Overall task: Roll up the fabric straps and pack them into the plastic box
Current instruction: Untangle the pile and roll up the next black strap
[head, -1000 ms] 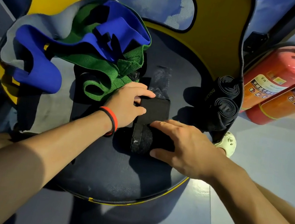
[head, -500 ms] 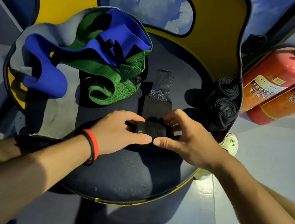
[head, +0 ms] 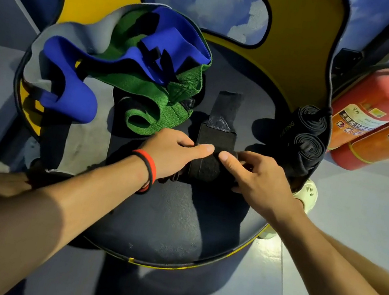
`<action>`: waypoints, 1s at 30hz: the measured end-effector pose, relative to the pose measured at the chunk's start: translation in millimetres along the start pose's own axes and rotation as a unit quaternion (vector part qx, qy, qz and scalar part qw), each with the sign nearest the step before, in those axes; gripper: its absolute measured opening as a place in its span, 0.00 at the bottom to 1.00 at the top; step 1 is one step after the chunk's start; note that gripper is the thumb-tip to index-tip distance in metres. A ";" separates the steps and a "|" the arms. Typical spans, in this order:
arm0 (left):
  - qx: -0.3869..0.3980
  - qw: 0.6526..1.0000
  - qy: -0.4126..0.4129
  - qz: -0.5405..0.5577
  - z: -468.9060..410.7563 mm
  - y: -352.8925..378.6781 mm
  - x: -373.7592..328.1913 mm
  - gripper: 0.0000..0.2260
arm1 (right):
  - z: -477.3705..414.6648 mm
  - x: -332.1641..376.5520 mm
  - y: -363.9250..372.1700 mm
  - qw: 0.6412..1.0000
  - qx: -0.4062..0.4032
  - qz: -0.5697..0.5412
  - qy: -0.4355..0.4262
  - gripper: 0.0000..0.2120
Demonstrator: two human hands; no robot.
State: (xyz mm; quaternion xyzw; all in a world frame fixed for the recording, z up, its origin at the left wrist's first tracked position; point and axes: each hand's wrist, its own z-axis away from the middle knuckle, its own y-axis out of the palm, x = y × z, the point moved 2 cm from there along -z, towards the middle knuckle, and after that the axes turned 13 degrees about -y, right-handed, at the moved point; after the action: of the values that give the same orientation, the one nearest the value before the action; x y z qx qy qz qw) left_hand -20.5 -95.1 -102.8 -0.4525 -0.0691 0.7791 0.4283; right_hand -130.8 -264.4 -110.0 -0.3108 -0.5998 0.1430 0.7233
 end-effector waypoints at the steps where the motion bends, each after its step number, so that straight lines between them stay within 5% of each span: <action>1: 0.000 1.000 0.002 -0.005 -0.7 -0.1 0.3 0.27 | 1.6 1.7 -1.9 1.000 0.021 -0.008 0.002 0.24; 6: 0.040 0.999 0.023 -0.017 3.5 -1.2 7.1 0.34 | 2.3 6.1 -14.6 0.996 0.086 0.034 -0.008 0.26; 11: 0.059 0.996 0.006 -0.059 12.8 2.6 21.5 0.37 | 8.0 9.9 -20.3 0.983 0.174 -0.064 -0.005 0.19; 14: 0.076 0.993 0.000 -0.087 16.3 5.0 25.7 0.41 | 10.6 5.4 -19.0 0.969 0.210 -0.123 0.047 0.32; 17: 0.049 0.994 0.001 -0.096 18.1 6.2 25.2 0.33 | 10.0 8.0 -18.8 0.967 0.204 -0.129 0.078 0.43; 20: 0.028 0.997 0.024 -0.062 23.0 2.9 22.0 0.15 | 7.8 10.0 -19.7 0.969 0.197 -0.113 0.093 0.45; 24: 0.105 0.993 0.019 0.046 26.4 4.6 29.1 0.19 | 7.0 4.7 -20.1 0.972 0.172 -0.094 0.128 0.39; 28: 0.102 0.988 -0.034 0.112 21.2 6.3 27.7 0.15 | 11.3 6.0 -15.0 0.990 0.100 0.101 0.022 0.42; 30: 0.114 0.984 -0.052 0.126 17.4 6.4 25.5 0.09 | 14.1 12.0 -12.2 0.983 0.029 0.173 -0.052 0.35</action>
State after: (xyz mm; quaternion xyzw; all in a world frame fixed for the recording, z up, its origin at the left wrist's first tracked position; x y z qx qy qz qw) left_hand -43.4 -75.6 -112.3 -0.3645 0.0552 0.8522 0.3713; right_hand -143.4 -262.9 -91.9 -0.3807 -0.5690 0.2993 0.6646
